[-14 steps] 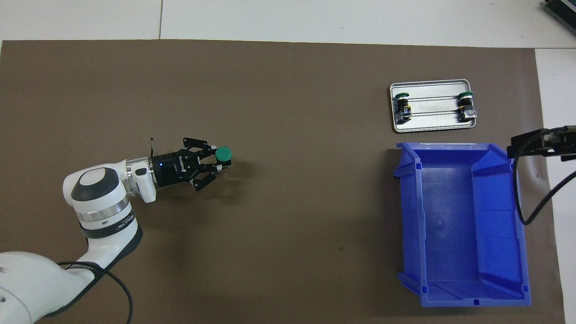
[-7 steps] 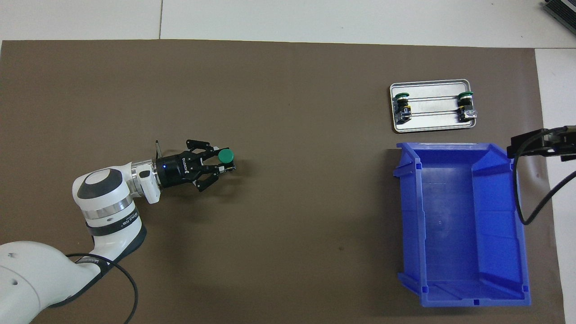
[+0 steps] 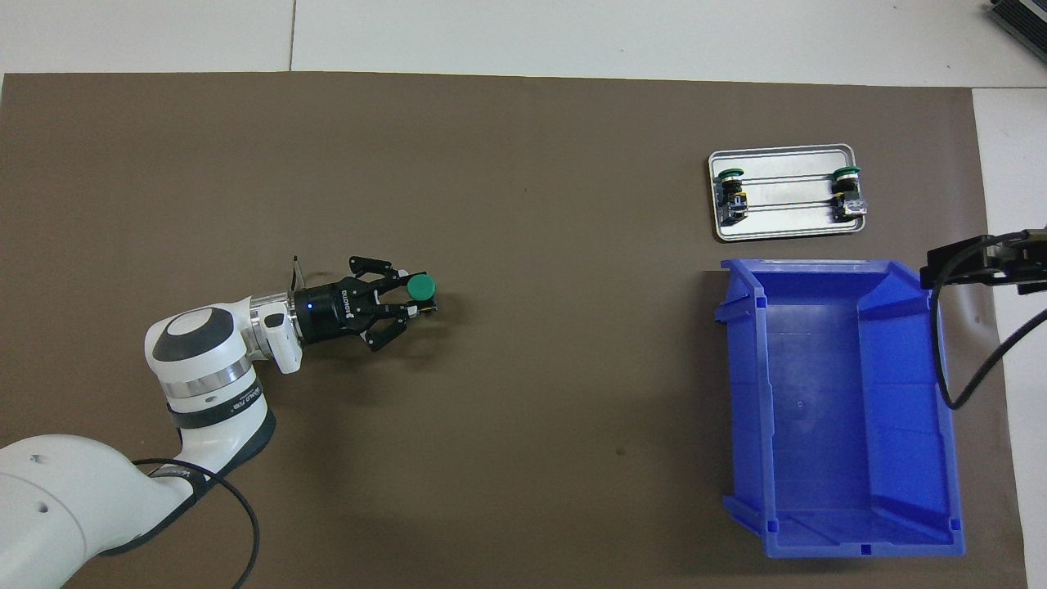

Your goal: Place and press button with both arms

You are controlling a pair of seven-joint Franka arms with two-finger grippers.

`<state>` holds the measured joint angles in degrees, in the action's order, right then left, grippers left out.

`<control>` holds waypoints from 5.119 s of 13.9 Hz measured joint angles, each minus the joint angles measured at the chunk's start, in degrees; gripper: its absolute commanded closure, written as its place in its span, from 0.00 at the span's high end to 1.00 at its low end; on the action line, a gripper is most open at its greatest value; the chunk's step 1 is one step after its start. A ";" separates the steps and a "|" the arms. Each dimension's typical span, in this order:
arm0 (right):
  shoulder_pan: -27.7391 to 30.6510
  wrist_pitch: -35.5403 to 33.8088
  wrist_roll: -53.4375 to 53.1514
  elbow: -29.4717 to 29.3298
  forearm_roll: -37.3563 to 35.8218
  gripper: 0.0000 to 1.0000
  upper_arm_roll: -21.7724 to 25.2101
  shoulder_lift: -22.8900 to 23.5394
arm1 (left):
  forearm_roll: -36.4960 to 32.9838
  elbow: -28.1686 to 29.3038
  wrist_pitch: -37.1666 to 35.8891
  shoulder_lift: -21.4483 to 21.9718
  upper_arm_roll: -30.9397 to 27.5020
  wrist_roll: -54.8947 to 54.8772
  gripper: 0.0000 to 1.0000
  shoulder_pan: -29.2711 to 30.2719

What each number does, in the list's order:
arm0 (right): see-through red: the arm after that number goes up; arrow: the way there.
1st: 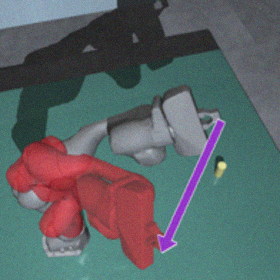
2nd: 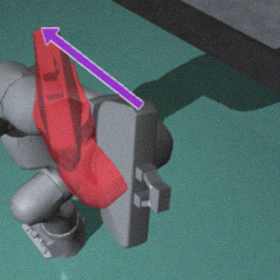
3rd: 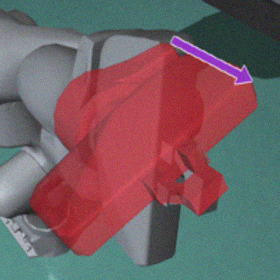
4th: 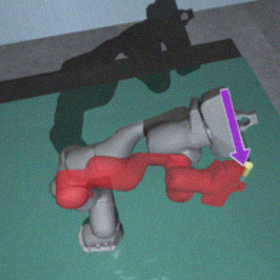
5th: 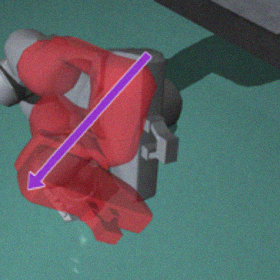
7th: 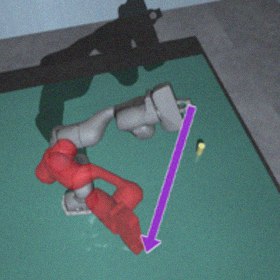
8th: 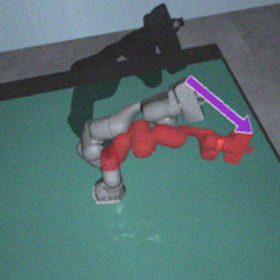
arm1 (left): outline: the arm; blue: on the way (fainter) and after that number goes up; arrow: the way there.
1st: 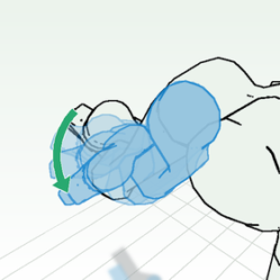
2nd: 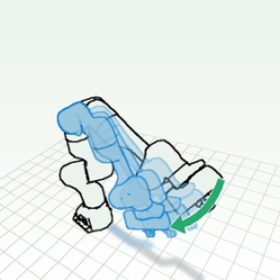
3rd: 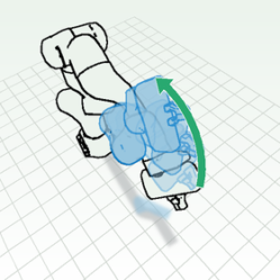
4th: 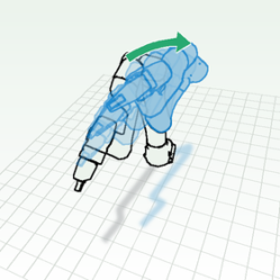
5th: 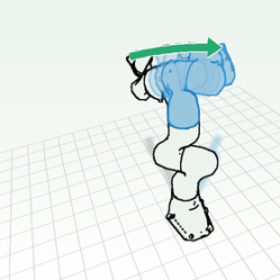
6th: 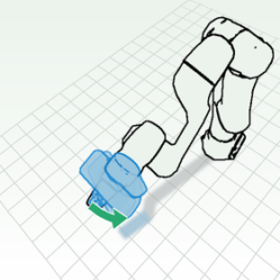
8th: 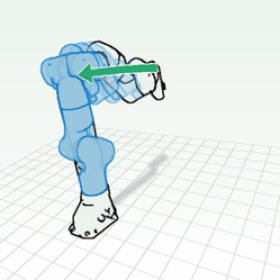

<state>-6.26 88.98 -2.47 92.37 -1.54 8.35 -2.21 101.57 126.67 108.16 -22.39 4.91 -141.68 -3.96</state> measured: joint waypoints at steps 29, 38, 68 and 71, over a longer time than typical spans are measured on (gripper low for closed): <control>0.00 0.00 0.00 0.04 0.00 1.00 0.00 0.00 | -3.64 -0.13 -2.22 -2.22 -0.39 -3.01 0.99 -0.27; 0.00 0.00 0.00 0.04 0.00 1.00 0.01 0.00 | -10.00 -0.60 -3.52 -2.22 -1.03 -3.01 0.99 5.24; 0.16 0.00 0.00 0.04 0.00 1.00 0.03 0.00 | -90.58 -33.92 -1.52 4.30 -2.12 18.52 1.00 11.25; 0.16 0.00 0.00 0.04 0.00 1.00 0.03 0.00 | -98.07 -33.95 -1.02 4.37 -2.11 18.59 1.00 8.22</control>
<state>-6.11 88.98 -2.47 92.40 -1.54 8.38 -2.21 3.49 92.72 107.15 -18.02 2.80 -123.10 4.25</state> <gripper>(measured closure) 0.000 0.000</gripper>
